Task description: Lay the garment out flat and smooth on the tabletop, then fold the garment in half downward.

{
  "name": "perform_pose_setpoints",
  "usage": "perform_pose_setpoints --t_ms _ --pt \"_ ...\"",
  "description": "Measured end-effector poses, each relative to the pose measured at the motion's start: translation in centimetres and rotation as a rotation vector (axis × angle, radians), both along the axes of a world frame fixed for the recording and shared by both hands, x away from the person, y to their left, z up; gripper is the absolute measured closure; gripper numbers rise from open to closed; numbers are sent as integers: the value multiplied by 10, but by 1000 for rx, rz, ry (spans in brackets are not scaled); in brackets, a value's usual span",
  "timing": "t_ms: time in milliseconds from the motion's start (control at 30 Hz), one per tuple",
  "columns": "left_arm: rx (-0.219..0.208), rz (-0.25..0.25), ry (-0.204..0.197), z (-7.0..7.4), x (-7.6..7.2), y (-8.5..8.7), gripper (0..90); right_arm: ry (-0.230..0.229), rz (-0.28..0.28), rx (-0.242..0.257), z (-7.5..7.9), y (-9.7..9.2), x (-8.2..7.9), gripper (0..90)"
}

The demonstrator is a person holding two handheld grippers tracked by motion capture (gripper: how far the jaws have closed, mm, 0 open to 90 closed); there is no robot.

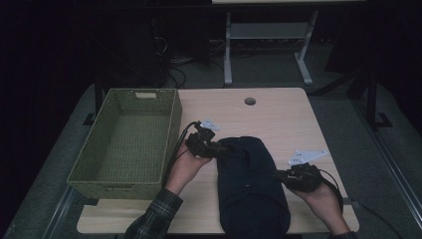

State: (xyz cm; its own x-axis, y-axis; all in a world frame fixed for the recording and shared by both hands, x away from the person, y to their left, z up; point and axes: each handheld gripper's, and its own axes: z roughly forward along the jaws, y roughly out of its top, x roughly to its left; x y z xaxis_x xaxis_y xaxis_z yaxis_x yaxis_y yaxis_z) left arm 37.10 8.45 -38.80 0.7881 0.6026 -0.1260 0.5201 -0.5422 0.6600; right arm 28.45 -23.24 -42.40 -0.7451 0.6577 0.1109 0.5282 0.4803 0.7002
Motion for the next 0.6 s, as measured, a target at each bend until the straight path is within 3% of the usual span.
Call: perform_pose_setpoints --t_ms 300,600 --pt "-13 47 0 -2 22 4 587 -23 24 3 17 3 48 640" --pt "11 89 -3 -9 47 1 568 -29 26 21 29 5 91 619"
